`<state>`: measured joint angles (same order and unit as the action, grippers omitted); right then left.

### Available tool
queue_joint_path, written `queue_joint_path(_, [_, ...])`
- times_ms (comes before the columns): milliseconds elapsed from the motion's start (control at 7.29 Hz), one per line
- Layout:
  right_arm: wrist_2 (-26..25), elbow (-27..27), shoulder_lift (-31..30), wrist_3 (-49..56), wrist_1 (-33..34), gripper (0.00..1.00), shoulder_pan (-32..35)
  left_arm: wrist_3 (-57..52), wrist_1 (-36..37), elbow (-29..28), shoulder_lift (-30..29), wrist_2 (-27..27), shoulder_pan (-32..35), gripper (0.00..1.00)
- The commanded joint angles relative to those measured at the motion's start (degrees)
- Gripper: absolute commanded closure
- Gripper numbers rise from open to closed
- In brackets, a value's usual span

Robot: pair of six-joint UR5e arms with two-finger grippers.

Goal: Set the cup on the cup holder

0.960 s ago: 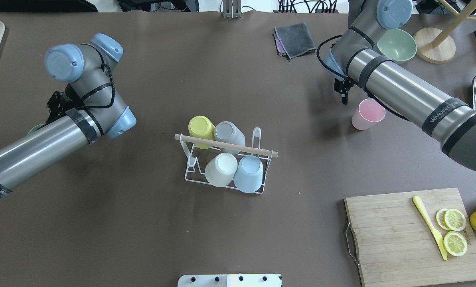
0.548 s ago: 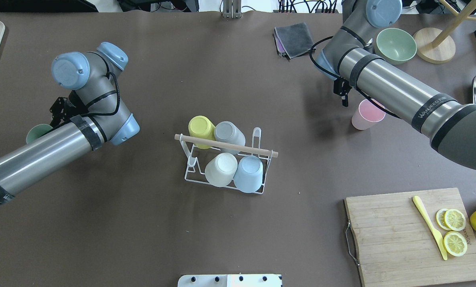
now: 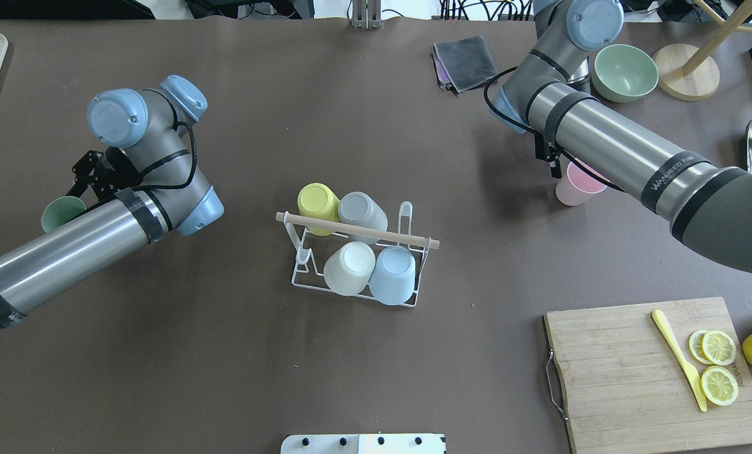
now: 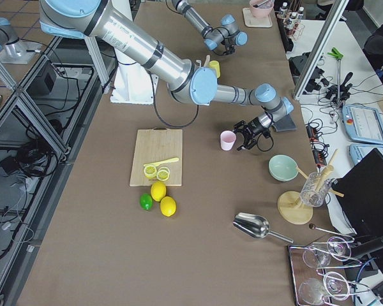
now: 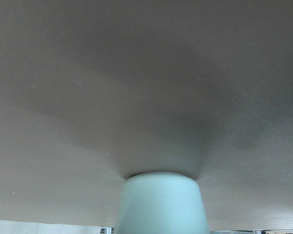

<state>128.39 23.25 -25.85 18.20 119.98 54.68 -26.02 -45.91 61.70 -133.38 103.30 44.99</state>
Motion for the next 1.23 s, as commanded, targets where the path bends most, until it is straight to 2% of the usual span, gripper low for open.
queue_joint_path(0, [-0.25,-1.53,0.62,0.7,0.08,0.0,-0.54,-0.17,0.82,0.0,0.05,-0.56,-0.95,0.03])
queue_joint_path(1097, [-1.39,-4.97,2.03,0.79,0.17,0.0,-2.21,-0.17,3.8,-0.09,0.49,-5.12,-2.36,0.03])
